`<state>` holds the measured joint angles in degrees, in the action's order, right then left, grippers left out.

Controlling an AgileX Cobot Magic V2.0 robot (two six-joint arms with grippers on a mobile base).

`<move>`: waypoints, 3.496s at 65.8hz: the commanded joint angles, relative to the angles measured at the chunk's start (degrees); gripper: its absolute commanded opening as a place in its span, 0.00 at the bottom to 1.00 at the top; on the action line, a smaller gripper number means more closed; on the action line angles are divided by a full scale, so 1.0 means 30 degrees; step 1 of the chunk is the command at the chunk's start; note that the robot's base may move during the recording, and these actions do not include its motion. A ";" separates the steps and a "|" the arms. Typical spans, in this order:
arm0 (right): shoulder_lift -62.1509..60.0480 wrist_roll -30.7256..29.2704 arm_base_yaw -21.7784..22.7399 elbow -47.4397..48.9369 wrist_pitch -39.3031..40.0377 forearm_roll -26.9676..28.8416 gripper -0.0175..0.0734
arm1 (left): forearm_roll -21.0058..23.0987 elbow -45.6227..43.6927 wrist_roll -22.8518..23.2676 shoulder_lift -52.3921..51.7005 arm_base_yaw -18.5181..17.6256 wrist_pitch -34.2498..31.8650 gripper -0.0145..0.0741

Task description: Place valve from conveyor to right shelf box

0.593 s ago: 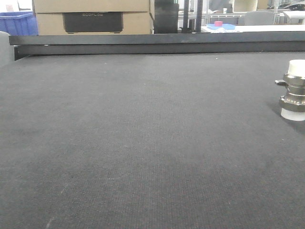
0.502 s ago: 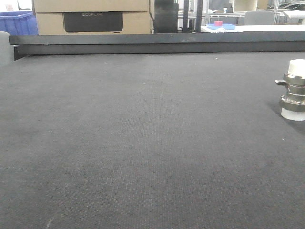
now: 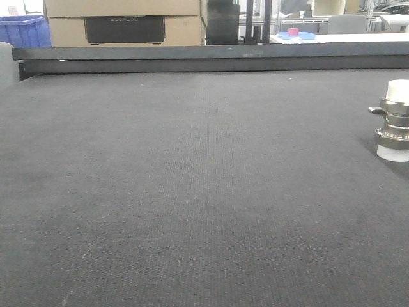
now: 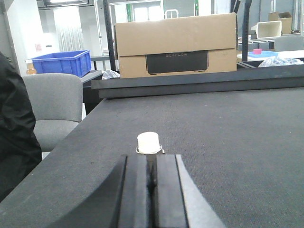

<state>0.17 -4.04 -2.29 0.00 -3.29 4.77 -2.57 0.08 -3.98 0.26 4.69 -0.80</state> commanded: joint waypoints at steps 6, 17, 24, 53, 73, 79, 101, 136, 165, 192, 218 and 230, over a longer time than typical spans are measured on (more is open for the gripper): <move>-0.0055 -0.0021 -0.0025 0.0000 0.0961 0.0054 0.02 | -0.0064 -0.0027 0.0040 -0.0086 0.0057 -0.0546 0.04; -0.0055 -0.0021 -0.0025 0.0000 0.1961 0.0054 0.02 | 0.1003 -0.0027 0.0040 -0.0086 0.0057 -0.0631 0.04; -0.0055 0.0014 -0.0025 0.0000 0.2756 0.0283 0.02 | 0.2181 -0.0027 0.0040 -0.0086 0.0057 -0.1800 0.04; 0.3103 0.0014 -0.0025 0.9009 -0.1893 0.0577 0.39 | 0.2415 -0.8520 0.0040 0.3252 0.0057 0.4162 0.15; 0.9584 0.0014 -0.0025 1.0485 -0.0147 0.0577 0.82 | 0.2371 -1.3129 0.0040 0.9834 0.0057 0.6649 0.80; 1.1158 0.0014 -0.0065 1.1322 -0.0803 0.0577 0.82 | 0.2527 -1.3820 0.0040 1.1112 -0.0191 0.7030 0.85; 1.9091 -0.0168 -0.0592 2.0511 -1.3115 0.0577 0.82 | 0.2527 -1.5369 0.0040 1.3544 -0.1696 0.8168 0.83; 2.9264 -0.0691 -0.1183 2.6241 -2.0121 -0.0427 0.82 | 0.2527 -1.5369 0.0040 1.3683 -0.1696 0.8461 0.83; 3.3245 -0.0691 -0.1183 2.6671 -1.7729 -0.0044 0.82 | 0.2527 -1.5369 0.0040 1.3683 -0.1696 0.8505 0.83; 3.4503 -0.0691 -0.1183 2.6671 -1.7183 0.0129 0.71 | 0.2527 -1.5369 0.0040 1.3683 -0.1696 0.8550 0.83; 3.2997 -0.0691 -0.1183 2.6852 -1.6888 0.0129 0.03 | 0.2492 -1.7444 0.0040 1.4583 -0.1655 1.2382 0.82; 3.1367 -0.0691 -0.1183 2.6807 -1.7209 0.0129 0.03 | 0.2140 -2.1247 0.1023 1.7594 -0.0975 1.7347 0.82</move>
<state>97.66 -5.95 -5.81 79.71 -55.52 5.31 4.47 -58.90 -2.23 48.85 0.63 44.81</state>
